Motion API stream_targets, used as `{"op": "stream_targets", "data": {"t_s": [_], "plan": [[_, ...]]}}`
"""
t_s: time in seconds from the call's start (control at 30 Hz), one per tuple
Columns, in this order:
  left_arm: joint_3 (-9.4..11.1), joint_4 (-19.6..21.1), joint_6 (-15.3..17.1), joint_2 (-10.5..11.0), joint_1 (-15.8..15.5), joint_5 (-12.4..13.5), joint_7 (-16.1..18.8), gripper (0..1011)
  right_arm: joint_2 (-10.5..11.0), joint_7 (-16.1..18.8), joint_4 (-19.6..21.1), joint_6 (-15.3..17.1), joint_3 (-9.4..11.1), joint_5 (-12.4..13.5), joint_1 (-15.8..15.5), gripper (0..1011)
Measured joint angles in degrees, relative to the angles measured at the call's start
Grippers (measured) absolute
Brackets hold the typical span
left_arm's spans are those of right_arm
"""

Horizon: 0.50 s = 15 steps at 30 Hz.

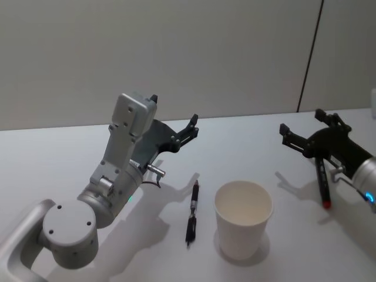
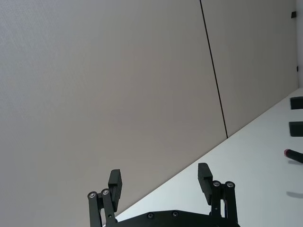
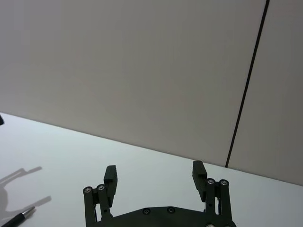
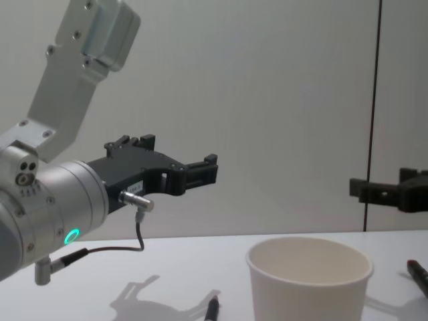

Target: Place the pen into the pen holder.

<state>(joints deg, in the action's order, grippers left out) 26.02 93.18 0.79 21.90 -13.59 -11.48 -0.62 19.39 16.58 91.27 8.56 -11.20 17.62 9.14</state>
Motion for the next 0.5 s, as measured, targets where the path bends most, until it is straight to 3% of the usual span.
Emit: {"op": "stream_targets", "data": {"t_s": [0.1,0.17,0.2,0.27,0.37,0.5], "plan": [[0.00,0.00,0.00,0.00,0.00,0.00,0.00,1001,-0.34,2.71,-3.52,0.68,0.14,-0.08,2.78,1001],[0.00,0.00,0.00,0.00,0.00,0.00,0.00,1001,-0.97,5.68,-8.65,1.33,0.23,-0.57,6.81,1001],[0.00,0.00,0.00,0.00,0.00,0.00,0.00,1001,-0.97,5.68,-8.65,1.33,0.23,-0.57,6.81,1001],[0.00,0.00,0.00,0.00,0.00,0.00,0.00,1001,-1.74,7.98,-13.80,1.84,0.24,-1.29,11.05,1001],[0.00,0.00,0.00,0.00,0.00,0.00,0.00,1001,-2.10,8.65,-15.94,2.07,0.24,-1.65,12.86,1001],[0.00,0.00,0.00,0.00,0.00,0.00,0.00,1001,-3.46,9.23,-22.01,2.79,0.06,-2.65,18.58,1001]]}}
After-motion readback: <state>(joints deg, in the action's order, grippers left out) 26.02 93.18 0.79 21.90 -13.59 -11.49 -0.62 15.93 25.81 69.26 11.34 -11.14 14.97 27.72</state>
